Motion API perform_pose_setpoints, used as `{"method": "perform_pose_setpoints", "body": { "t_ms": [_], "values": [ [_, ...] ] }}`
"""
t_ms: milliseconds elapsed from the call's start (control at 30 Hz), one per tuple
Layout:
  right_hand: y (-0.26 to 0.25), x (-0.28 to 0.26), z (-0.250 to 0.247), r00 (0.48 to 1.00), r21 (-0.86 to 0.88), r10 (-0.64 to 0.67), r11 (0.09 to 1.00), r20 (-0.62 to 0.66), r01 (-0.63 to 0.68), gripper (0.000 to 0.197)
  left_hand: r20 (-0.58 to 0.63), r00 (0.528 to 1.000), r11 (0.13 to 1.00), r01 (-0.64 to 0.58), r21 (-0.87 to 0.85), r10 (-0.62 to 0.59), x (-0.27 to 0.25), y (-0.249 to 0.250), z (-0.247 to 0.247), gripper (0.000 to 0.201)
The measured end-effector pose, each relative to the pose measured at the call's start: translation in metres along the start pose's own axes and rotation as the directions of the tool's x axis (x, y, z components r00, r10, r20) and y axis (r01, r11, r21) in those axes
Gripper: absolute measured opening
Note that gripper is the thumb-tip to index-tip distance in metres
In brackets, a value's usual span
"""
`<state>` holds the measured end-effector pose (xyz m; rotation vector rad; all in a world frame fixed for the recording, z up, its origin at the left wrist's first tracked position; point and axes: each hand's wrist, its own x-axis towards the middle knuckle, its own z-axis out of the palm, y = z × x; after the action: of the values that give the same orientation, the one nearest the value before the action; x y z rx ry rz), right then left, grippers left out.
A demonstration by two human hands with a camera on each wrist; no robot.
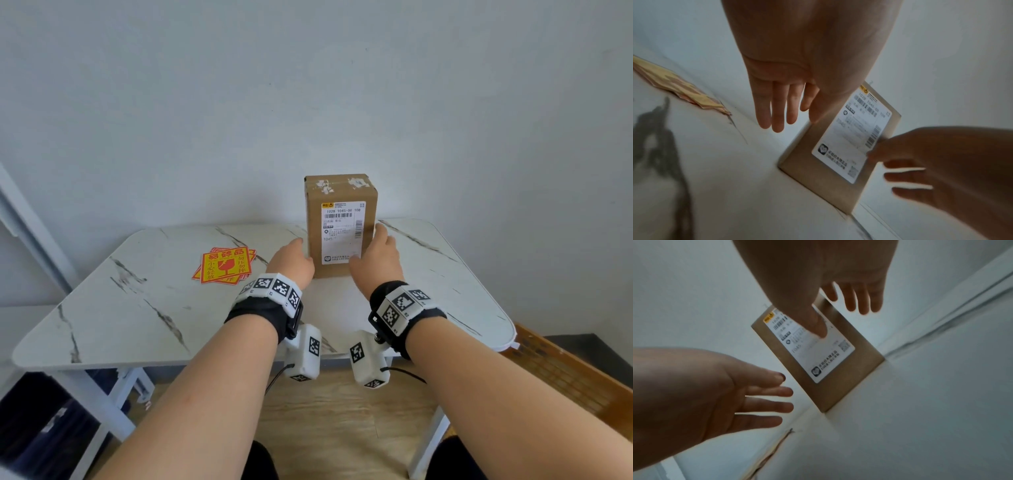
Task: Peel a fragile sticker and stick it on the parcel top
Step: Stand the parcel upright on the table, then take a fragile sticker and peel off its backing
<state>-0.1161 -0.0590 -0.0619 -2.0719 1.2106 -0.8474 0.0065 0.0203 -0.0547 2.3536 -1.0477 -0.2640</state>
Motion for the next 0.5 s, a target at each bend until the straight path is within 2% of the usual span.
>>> {"method": "perform_pose_setpoints", "body": {
  "t_ms": [67, 133, 267, 367, 433, 500],
  "values": [
    [-0.012, 0.001, -0.006, 0.985, 0.032, -0.091, 0.995, -0.145, 0.096, 0.060, -0.017, 1.000, 1.000, 0.021, 0.019, -0.021, 0.000, -0.009, -0.009, 0.056],
    [-0.026, 0.003, -0.011, 0.947, 0.020, -0.199, 0.977, -0.252, 0.211, 0.061, -0.041, 0.999, 0.999, 0.035, 0.041, -0.034, 0.001, -0.021, -0.021, 0.057],
    [-0.059, 0.003, -0.009, 0.861, -0.096, -0.409, 0.912, -0.303, 0.400, 0.058, -0.079, 0.991, 0.989, 0.110, 0.093, -0.103, 0.002, -0.051, -0.045, 0.052],
    [-0.083, -0.003, 0.003, 0.855, -0.057, -0.468, 0.882, -0.221, 0.468, 0.045, -0.106, 0.980, 0.960, 0.186, 0.208, -0.167, 0.001, -0.077, -0.059, 0.035],
    [-0.093, -0.009, 0.019, 0.871, -0.009, -0.481, 0.876, -0.096, 0.483, 0.034, -0.093, 0.966, 0.936, 0.256, 0.242, -0.240, -0.001, -0.094, -0.063, 0.038],
    [-0.099, -0.014, 0.040, 0.897, 0.066, -0.441, 0.896, 0.031, 0.439, 0.029, -0.043, 0.956, 0.916, 0.291, 0.276, -0.291, -0.003, -0.109, -0.066, 0.042]
  ]
}}
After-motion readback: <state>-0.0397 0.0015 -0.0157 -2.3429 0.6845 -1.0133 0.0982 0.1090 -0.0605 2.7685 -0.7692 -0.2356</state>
